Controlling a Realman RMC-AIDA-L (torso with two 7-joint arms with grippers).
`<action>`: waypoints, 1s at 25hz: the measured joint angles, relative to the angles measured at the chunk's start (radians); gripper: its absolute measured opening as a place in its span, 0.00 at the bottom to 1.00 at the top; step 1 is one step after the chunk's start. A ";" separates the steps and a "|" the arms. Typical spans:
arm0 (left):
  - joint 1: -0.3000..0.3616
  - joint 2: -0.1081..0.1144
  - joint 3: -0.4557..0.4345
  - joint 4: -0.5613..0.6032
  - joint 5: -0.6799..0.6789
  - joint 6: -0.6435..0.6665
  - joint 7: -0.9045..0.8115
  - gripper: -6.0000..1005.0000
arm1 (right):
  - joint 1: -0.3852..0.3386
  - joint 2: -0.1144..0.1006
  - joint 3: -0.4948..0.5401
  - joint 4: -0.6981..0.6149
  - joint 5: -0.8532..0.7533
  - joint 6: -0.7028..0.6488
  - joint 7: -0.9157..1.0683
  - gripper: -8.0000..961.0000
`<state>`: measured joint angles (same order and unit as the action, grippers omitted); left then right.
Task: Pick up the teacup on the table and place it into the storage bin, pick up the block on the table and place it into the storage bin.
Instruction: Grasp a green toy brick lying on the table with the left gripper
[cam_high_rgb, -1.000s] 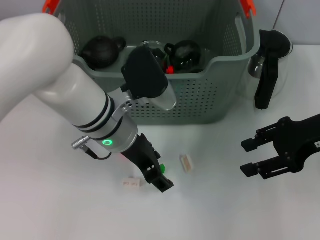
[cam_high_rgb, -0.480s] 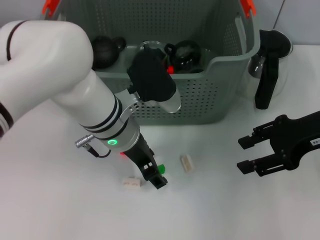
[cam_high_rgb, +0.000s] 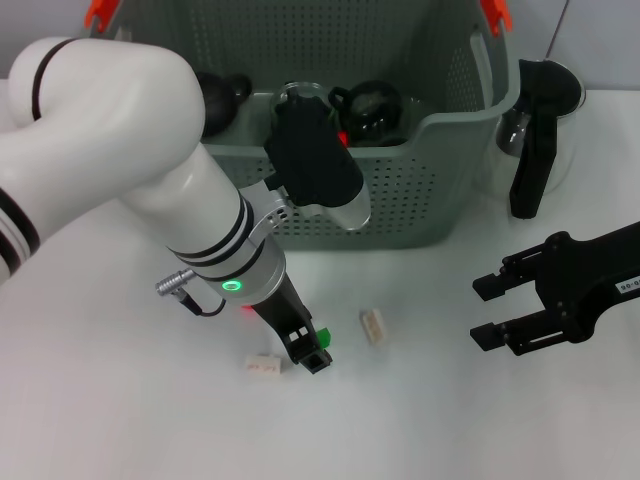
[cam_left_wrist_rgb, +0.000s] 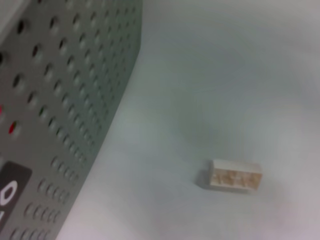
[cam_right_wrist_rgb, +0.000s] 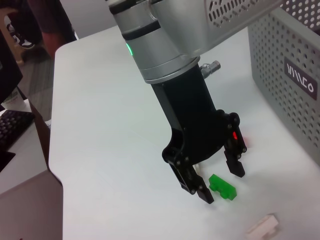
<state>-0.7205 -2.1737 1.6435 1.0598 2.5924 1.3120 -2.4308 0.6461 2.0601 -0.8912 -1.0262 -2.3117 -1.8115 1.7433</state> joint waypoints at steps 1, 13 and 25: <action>-0.001 0.000 0.001 0.000 0.000 0.000 -0.002 0.59 | 0.000 0.000 0.000 0.000 0.000 0.000 0.000 0.69; -0.011 0.000 0.027 0.000 0.000 0.003 -0.028 0.54 | 0.004 0.000 0.000 0.000 0.002 0.007 -0.001 0.69; -0.012 0.000 0.045 0.000 0.025 -0.003 -0.051 0.34 | 0.006 0.002 0.000 0.000 0.004 0.008 -0.001 0.69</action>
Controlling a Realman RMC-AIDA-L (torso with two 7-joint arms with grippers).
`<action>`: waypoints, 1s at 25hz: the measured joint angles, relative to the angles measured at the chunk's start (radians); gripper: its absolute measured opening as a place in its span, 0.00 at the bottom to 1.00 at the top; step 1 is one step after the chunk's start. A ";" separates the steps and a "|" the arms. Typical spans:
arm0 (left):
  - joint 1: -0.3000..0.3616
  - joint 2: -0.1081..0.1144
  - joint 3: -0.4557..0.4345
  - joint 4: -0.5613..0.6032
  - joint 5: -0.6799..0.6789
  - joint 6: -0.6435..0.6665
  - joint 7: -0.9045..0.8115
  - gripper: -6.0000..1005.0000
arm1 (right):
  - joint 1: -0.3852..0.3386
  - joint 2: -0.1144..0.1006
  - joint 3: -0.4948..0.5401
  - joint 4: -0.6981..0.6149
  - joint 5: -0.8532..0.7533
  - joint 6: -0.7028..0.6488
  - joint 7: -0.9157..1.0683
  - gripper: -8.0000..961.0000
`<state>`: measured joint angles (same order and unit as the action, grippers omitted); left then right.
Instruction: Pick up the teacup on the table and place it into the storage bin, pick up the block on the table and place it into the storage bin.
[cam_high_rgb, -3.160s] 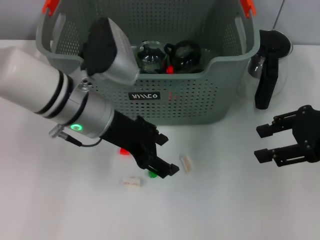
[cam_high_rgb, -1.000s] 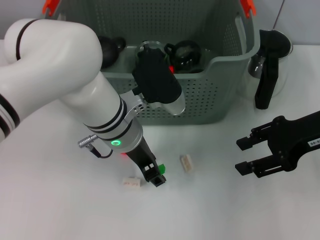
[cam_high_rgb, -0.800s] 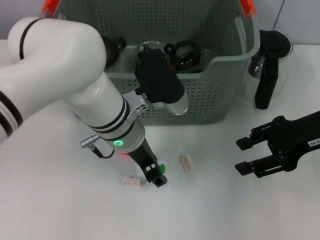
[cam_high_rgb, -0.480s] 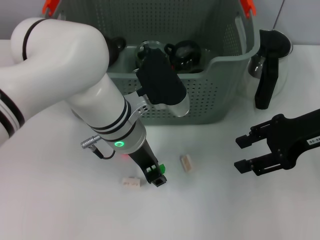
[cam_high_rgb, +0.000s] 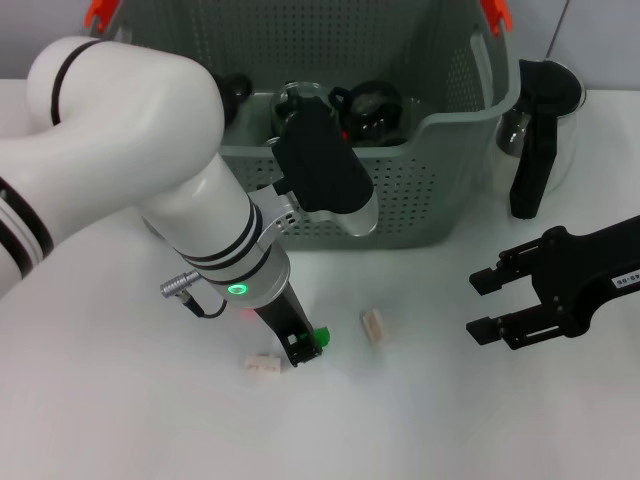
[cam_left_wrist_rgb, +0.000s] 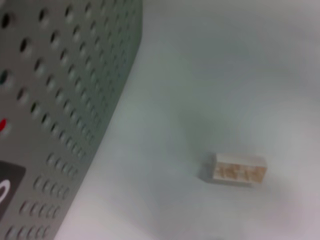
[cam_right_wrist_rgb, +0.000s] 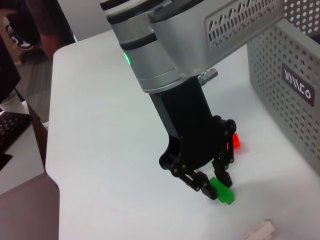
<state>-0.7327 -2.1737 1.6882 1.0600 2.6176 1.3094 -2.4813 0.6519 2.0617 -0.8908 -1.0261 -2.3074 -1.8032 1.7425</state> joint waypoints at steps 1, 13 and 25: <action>-0.002 0.000 0.003 0.000 0.002 0.001 -0.002 0.32 | 0.000 0.000 0.000 0.000 0.000 0.001 0.000 0.69; -0.005 0.000 -0.006 0.006 0.003 0.021 -0.004 0.17 | 0.000 0.006 0.000 0.000 -0.002 0.004 0.000 0.69; 0.041 0.002 -0.134 0.192 -0.023 0.167 0.013 0.19 | -0.001 0.005 0.000 0.000 -0.003 0.003 0.000 0.69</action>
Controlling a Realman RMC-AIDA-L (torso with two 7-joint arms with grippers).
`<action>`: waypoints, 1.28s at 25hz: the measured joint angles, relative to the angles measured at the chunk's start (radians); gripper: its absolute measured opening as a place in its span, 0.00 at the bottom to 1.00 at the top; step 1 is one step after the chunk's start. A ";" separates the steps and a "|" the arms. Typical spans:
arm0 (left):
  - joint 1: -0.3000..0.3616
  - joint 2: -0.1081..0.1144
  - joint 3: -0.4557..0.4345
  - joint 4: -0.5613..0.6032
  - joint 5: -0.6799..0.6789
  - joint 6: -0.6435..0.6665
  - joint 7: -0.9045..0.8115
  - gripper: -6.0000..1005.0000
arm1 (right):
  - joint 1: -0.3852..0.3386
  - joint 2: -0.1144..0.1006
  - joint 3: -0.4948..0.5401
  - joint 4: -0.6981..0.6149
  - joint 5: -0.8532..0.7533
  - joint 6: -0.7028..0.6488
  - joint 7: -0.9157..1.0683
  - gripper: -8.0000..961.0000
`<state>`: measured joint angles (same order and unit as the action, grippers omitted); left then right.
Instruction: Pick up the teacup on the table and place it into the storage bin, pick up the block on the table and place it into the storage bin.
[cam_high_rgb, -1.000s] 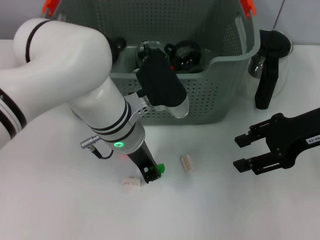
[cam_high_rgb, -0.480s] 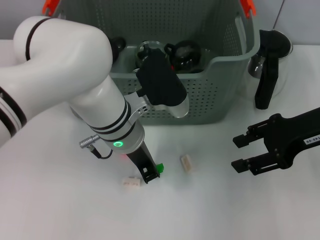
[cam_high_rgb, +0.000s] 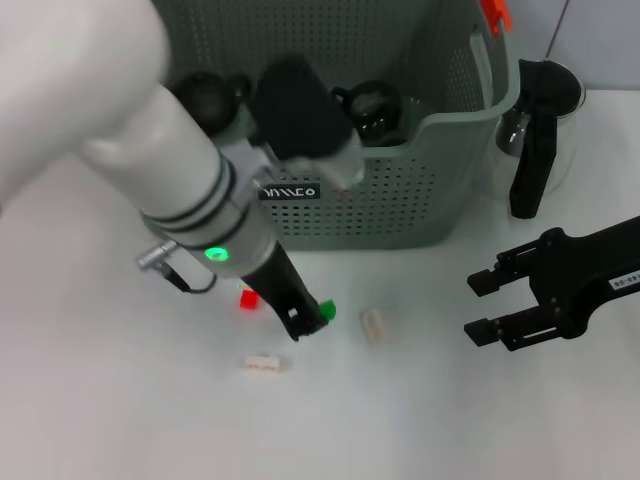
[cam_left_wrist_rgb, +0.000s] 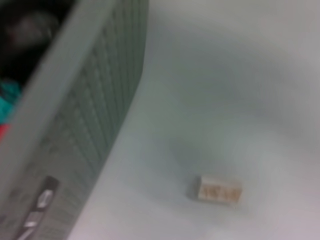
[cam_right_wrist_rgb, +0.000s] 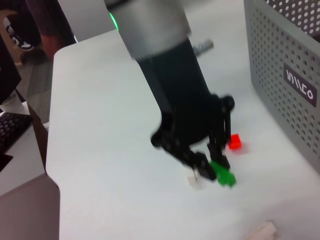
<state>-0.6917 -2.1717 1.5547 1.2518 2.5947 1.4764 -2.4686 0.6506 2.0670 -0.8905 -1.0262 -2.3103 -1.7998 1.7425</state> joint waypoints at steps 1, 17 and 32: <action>0.013 0.000 -0.032 0.036 -0.016 0.028 0.009 0.20 | -0.001 -0.001 0.001 0.000 0.000 0.000 0.000 0.69; -0.004 0.079 -0.721 0.128 -0.401 0.161 0.186 0.23 | -0.014 -0.013 0.001 0.047 -0.002 0.013 -0.042 0.70; -0.104 0.128 -0.718 -0.046 -0.316 -0.034 0.148 0.27 | -0.016 -0.013 -0.001 0.051 -0.001 0.011 -0.048 0.70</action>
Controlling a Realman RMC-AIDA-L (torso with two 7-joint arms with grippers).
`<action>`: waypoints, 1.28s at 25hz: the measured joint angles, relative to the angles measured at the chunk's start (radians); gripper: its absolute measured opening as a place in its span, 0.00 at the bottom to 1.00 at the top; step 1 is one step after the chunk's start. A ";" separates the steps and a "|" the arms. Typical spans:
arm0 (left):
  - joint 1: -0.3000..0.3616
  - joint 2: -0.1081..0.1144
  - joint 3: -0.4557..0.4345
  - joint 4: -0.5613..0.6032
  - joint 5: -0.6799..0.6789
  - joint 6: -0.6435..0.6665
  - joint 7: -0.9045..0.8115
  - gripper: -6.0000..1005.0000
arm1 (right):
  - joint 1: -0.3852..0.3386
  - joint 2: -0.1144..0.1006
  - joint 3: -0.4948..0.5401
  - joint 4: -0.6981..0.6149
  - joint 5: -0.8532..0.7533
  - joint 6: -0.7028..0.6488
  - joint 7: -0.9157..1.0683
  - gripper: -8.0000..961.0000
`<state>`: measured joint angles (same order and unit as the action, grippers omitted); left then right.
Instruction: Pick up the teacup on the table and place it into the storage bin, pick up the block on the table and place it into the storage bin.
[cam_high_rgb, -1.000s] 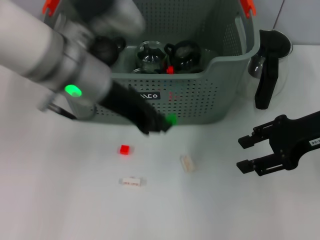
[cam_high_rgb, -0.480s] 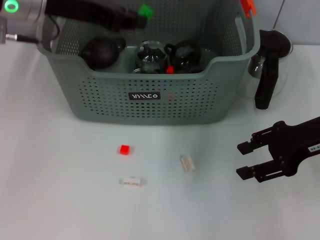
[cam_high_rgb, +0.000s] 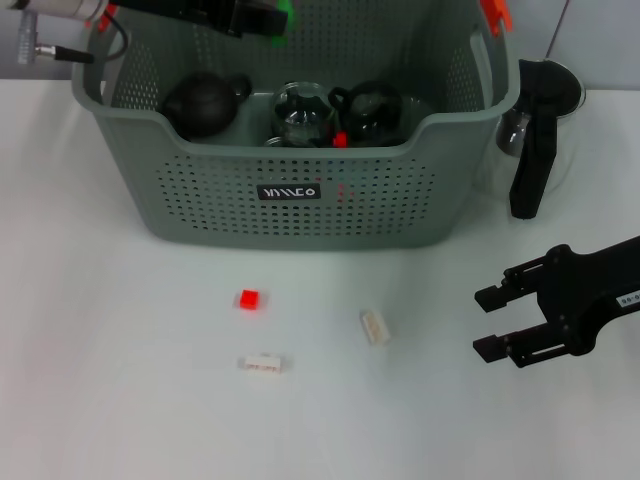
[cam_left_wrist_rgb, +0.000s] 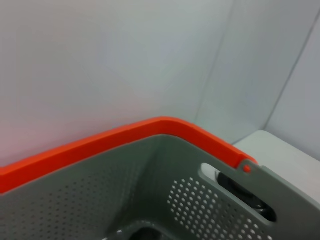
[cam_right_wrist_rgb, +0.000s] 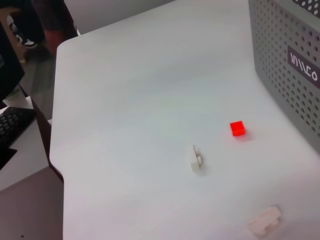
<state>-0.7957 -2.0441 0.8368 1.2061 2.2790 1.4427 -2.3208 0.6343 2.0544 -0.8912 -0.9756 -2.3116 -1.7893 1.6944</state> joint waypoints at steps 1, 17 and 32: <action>0.003 -0.002 0.001 -0.001 0.001 -0.012 -0.001 0.27 | 0.000 0.000 0.000 0.000 0.000 0.000 0.001 0.70; 0.057 -0.038 0.001 0.143 -0.058 0.066 0.076 0.66 | 0.012 0.008 0.000 0.000 -0.011 0.000 0.006 0.70; 0.192 -0.098 0.014 0.211 -0.307 0.414 0.344 0.95 | 0.014 0.007 0.008 0.000 -0.011 -0.003 0.008 0.70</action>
<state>-0.6035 -2.1417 0.8510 1.4171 1.9722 1.8565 -1.9769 0.6480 2.0616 -0.8835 -0.9755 -2.3224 -1.7926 1.7026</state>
